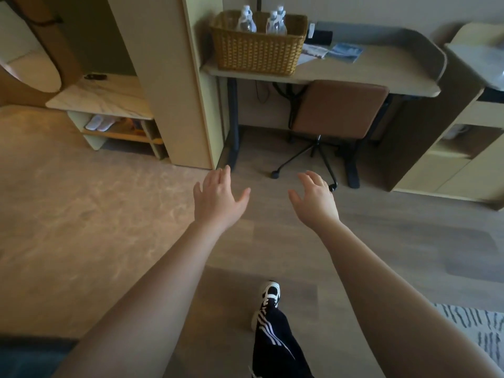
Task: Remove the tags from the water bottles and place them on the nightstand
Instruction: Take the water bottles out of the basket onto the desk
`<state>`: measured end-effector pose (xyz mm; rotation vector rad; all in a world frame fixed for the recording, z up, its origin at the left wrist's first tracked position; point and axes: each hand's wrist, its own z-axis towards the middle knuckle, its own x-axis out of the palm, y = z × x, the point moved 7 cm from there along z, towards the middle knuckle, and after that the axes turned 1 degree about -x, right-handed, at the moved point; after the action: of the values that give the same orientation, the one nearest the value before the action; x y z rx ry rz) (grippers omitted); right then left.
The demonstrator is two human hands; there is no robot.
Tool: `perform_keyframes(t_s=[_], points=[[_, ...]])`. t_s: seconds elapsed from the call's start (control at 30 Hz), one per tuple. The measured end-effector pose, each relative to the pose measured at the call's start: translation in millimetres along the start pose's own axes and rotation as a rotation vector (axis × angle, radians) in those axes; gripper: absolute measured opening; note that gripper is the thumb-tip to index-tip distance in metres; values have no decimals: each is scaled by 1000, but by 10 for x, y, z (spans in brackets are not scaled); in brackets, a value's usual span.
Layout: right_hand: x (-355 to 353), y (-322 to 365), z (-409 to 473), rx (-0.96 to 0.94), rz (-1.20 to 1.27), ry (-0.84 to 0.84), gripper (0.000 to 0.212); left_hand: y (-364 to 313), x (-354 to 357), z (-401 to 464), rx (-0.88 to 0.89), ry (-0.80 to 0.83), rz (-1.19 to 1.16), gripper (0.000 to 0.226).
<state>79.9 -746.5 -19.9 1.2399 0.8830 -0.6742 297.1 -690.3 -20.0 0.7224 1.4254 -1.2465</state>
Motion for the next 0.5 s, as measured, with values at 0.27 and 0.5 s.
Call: perform_keyframes(t_s=[0.27,0.5], points=[[20,-45,2229,-43,21,8,53,-319,239,2048,1,-12,-3,76],[-190,151,3810,-108,33,-24,53,-486,155,3551,-9,-82,-9,77]])
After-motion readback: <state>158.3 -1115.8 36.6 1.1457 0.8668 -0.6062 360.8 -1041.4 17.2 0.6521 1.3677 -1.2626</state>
